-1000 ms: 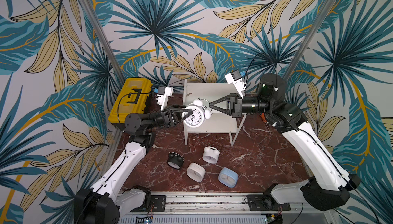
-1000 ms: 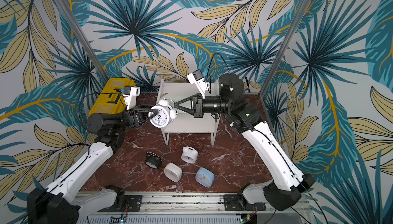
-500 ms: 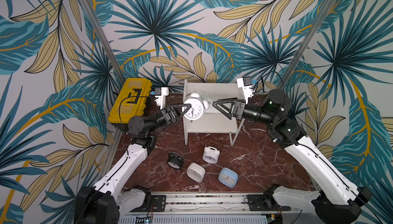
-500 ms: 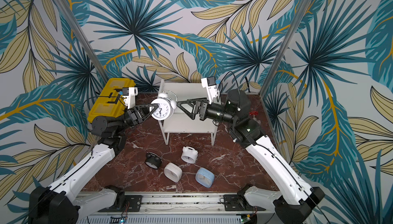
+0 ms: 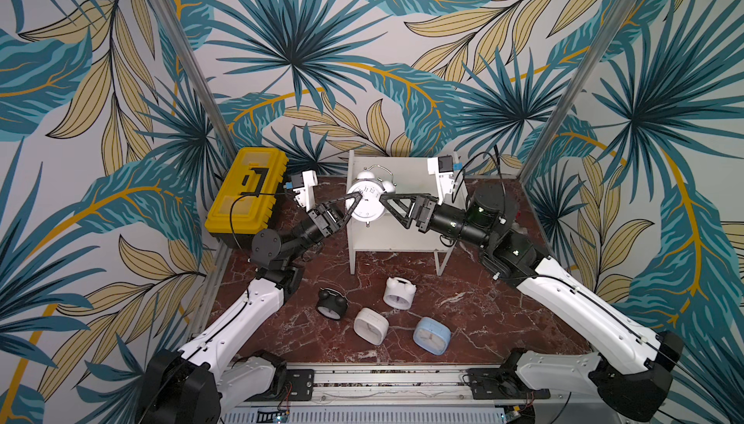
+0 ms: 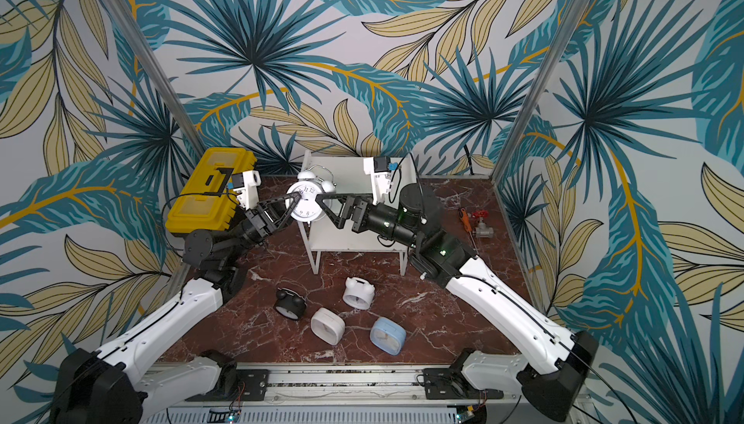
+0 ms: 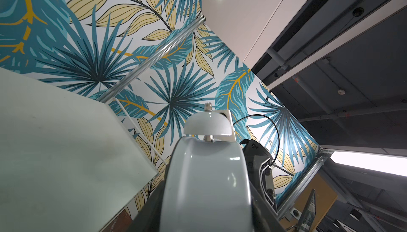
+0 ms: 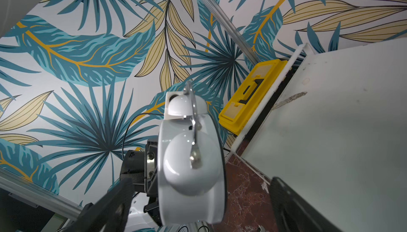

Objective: Place the alarm clocks on the shelf by style
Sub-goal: Pick up the alarm from the center of the board.

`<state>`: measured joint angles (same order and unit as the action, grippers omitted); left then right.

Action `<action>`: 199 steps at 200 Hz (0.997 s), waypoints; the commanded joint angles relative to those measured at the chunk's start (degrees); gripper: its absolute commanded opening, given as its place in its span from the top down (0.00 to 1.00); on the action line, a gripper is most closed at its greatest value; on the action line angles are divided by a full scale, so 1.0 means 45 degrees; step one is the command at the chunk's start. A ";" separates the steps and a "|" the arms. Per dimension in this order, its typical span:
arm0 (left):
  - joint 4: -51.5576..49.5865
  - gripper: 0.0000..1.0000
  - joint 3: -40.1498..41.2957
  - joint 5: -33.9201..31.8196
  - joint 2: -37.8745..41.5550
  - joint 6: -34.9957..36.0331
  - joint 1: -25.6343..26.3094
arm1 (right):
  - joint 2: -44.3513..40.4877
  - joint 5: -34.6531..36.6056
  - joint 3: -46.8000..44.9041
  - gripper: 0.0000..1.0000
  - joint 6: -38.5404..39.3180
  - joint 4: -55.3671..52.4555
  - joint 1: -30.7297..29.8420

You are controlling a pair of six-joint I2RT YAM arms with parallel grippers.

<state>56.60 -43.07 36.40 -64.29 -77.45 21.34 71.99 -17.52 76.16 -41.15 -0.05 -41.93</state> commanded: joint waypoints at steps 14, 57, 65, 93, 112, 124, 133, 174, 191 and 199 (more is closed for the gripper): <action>0.0960 0.57 0.0222 -0.0474 0.0088 0.0039 0.0291 | 0.0443 0.0024 0.0758 0.22 0.0694 -0.0308 -0.0388; 0.0599 0.57 0.0259 -0.0475 0.0110 0.0234 0.0306 | 0.0278 -0.0149 0.0788 0.60 0.0955 -0.0546 -0.0448; 0.0522 0.57 0.0237 -0.0426 0.0108 0.0279 0.0312 | 0.0206 -0.0154 0.0866 0.70 0.1096 -0.0774 -0.0436; -0.0139 0.26 -0.0023 0.0106 0.0031 0.0555 0.0305 | 0.0074 -0.0557 0.1589 0.87 0.2142 -0.2146 -0.0399; -0.1474 0.08 -0.0508 0.1045 0.0196 0.1278 0.0294 | 0.0244 -0.1764 0.2759 0.87 0.3168 -0.4096 -0.0121; -0.2335 0.03 -0.0942 0.1929 0.0282 0.1787 0.0294 | 0.0456 -0.3149 0.3671 0.88 0.3825 -0.5336 0.0284; -0.2770 0.03 -0.1303 0.2762 0.0336 0.2106 0.0278 | 0.0634 -0.4170 0.4255 0.89 0.4251 -0.6253 0.0716; -0.5500 0.02 -0.2336 0.4040 0.0874 0.3705 0.0137 | 0.0979 -0.7485 0.5318 0.92 0.4518 -0.7835 0.2918; -0.5793 0.02 -0.2435 0.4211 0.0947 0.3934 0.0140 | 0.1172 -0.7937 0.5691 0.91 0.4862 -0.8411 0.3032; -0.5800 0.02 -0.2512 0.4326 0.0873 0.3931 0.0139 | 0.1244 -0.7984 0.5750 0.92 0.4885 -0.8445 0.3034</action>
<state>36.16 -51.20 52.18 -60.95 -63.96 22.28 76.49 -45.28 100.03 -22.33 -34.50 -28.27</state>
